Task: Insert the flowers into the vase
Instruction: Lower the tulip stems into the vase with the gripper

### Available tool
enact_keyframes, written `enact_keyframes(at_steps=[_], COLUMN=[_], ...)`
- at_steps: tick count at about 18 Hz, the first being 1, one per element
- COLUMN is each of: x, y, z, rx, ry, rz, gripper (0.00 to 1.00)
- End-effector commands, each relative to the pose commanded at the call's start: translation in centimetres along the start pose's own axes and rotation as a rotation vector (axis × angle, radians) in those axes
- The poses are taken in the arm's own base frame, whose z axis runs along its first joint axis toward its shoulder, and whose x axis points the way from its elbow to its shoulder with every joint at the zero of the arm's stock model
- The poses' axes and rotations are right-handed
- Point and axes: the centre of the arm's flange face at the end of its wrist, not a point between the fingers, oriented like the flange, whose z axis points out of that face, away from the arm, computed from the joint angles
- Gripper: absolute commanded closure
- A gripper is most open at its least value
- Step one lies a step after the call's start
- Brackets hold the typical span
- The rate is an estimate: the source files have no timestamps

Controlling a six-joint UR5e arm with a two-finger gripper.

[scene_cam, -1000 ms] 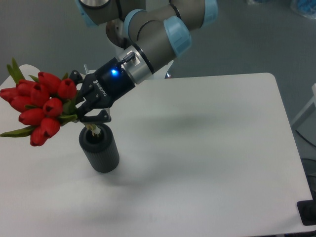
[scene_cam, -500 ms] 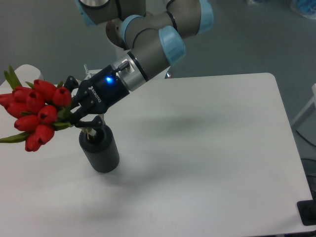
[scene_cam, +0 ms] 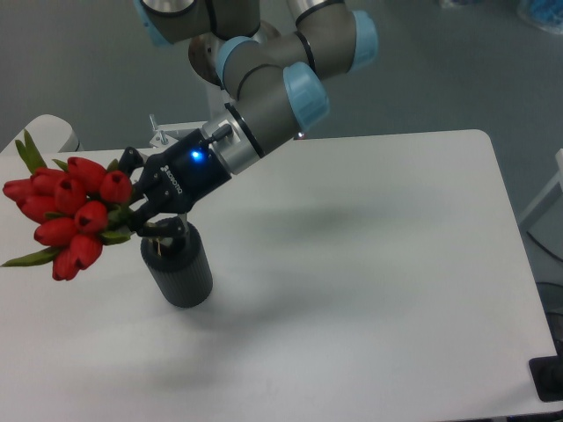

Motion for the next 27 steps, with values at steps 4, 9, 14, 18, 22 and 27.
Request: enact_keyframes(at_steps=[4,9,14,18,22,27], x=[0.3,0.4,0.7,1.1,0.5,0.1], y=[2.4,3.8,5.1,6.2,7.4,8.0], z=[0.0,-0.2,0.3,0.6,1.0,1.1], rx=[-0.005,-0.005,-0.010,-0.013,-0.016,-0.018], ry=[0.003,0.002,0.012,0.020,0.027,0.027], rz=[0.031,0.081,0.077,0.073,0.055,0.060], gripper=[0.88,0.88,0.88,0.88,0.88,0.88])
